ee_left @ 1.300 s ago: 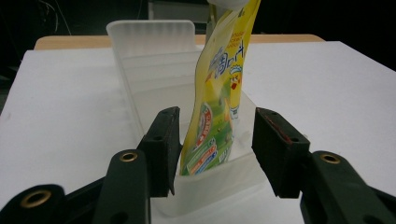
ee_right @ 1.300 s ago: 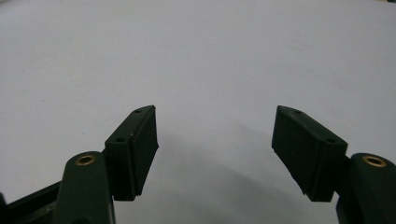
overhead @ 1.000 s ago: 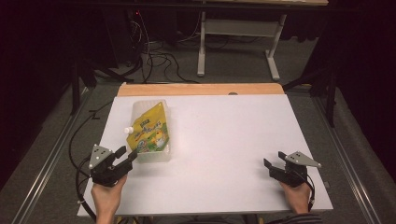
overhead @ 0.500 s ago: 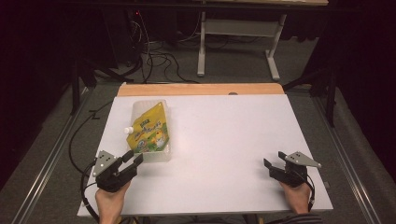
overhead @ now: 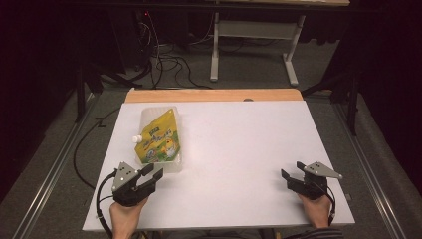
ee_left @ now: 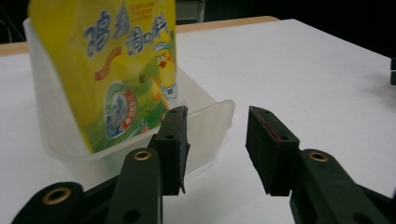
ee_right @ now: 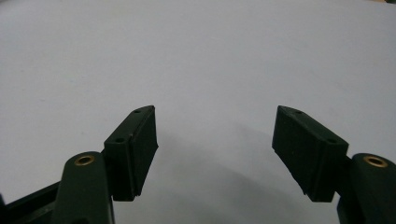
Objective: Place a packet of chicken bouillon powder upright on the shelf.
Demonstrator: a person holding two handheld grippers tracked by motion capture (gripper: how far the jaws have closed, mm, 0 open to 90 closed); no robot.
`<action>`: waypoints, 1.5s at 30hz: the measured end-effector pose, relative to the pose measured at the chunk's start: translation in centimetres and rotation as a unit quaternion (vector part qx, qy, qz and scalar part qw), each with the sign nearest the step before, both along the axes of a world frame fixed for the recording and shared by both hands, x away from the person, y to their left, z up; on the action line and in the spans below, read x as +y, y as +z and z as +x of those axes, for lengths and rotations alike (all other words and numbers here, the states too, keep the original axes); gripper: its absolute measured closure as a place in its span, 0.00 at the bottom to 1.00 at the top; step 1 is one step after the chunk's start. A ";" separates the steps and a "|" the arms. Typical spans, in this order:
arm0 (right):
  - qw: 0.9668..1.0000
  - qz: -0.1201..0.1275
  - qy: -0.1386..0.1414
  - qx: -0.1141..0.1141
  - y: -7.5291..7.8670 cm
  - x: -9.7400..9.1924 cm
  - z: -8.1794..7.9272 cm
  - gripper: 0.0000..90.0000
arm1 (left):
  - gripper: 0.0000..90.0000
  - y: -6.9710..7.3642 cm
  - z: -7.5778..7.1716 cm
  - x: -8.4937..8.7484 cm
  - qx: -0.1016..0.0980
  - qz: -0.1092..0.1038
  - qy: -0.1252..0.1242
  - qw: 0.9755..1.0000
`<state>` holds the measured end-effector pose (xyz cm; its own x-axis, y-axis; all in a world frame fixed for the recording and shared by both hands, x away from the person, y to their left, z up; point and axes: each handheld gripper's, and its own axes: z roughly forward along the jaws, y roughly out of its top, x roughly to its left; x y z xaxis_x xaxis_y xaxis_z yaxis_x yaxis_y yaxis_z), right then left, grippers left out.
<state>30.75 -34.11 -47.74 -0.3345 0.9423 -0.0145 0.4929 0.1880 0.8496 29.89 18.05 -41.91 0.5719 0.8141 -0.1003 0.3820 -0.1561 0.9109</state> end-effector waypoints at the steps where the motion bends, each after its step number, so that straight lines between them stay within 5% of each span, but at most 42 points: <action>1: 1.000 0.000 0.000 0.000 0.0 0.0 0.0 0.35 | 0.67 0.0 -0.1 -0.1 -0.006 -0.006 -0.006 1.000; 5: 1.000 -0.001 0.001 -0.001 0.0 0.0 0.0 0.35 | 0.69 0.0 -0.1 -0.8 -0.019 -0.010 -0.019 1.000; 14: 1.000 0.002 -0.001 -0.003 0.0 0.0 -0.1 0.35 | 0.64 0.1 0.7 -2.3 0.014 -0.019 -0.036 0.999; 22: 1.000 0.002 0.002 -0.005 0.0 0.0 -0.1 0.36 | 0.53 -0.2 1.2 -4.0 0.017 -0.008 -0.052 0.998; 45: 1.000 -0.002 0.005 -0.004 0.0 0.1 -0.1 0.36 | 0.47 -1.3 2.7 -8.0 0.023 -0.008 -0.093 0.995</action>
<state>30.70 -34.05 -47.74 -0.3436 0.9389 -0.0217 0.4842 0.1969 0.8525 32.56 10.05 -43.21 0.7065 0.6932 -0.1427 0.3899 -0.2130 0.8959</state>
